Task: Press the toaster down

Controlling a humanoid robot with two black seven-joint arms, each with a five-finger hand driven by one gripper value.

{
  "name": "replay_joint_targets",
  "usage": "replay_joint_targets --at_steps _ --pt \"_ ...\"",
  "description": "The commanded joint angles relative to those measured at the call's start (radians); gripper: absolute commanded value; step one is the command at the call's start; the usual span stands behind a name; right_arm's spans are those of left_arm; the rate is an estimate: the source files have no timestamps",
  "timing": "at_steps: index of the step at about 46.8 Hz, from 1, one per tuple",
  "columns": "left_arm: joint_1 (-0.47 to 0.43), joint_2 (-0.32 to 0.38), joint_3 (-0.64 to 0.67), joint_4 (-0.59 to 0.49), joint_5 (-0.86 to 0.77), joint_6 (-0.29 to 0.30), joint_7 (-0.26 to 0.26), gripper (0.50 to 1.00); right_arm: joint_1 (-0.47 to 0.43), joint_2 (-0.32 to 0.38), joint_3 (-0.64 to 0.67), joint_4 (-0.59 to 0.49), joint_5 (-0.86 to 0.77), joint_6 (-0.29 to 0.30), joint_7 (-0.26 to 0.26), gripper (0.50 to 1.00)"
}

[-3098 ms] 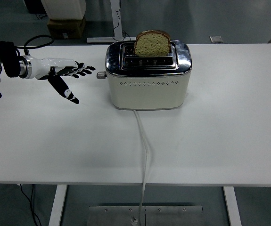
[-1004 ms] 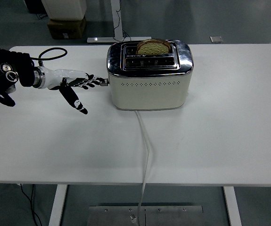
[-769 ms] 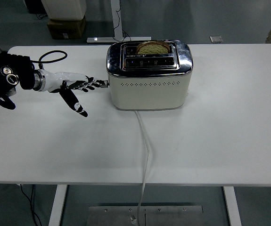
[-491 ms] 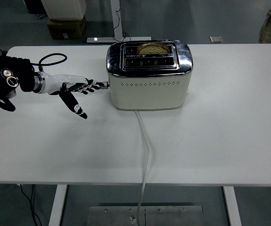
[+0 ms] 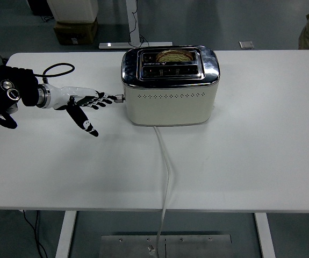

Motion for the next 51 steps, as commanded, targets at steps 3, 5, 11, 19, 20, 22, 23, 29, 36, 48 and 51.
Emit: replay_joint_targets --at_steps 3,5,11,19,20,22,23,29,36,48,51 --pt "0.002 0.000 0.000 -0.001 0.000 0.000 0.000 1.000 0.000 0.000 0.000 0.000 0.000 0.001 0.000 1.000" --pt "0.003 0.000 0.000 -0.001 0.000 0.000 0.000 1.000 0.000 0.000 0.000 0.000 0.000 0.000 0.000 1.000" --pt "0.011 0.002 0.000 -0.001 0.000 0.000 0.000 1.000 0.000 0.000 0.000 0.000 0.000 0.000 0.000 1.000" --pt "0.026 0.009 -0.002 -0.001 0.000 0.000 0.000 1.000 0.000 0.000 0.000 0.000 0.000 0.000 0.000 1.000" --pt "0.026 0.011 -0.002 -0.001 0.000 0.000 0.000 1.000 0.000 0.000 0.000 0.000 0.000 0.001 0.000 0.998" --pt "0.031 0.013 -0.002 -0.001 0.000 0.000 0.000 1.000 0.000 0.000 0.000 0.000 0.000 0.000 0.000 1.000" --pt "0.033 0.013 -0.002 -0.001 0.000 0.000 0.000 1.000 0.000 0.000 0.000 0.000 0.000 0.001 0.000 1.000" --pt "0.039 0.019 -0.003 -0.001 0.000 0.000 0.000 1.000 0.000 0.000 0.000 0.000 0.000 0.000 0.000 1.000" --pt "0.039 0.029 -0.005 -0.002 -0.013 0.000 0.000 1.000 0.000 0.000 0.000 0.000 0.000 0.000 0.000 1.000" --pt "-0.078 0.135 -0.003 -0.005 -0.195 0.000 0.000 1.000 -0.006 0.000 0.000 0.000 0.000 0.000 0.000 1.000" --pt "-0.110 0.149 -0.005 -0.005 -0.232 0.000 0.000 1.000 -0.006 0.000 0.000 0.000 0.000 0.000 0.000 1.000"
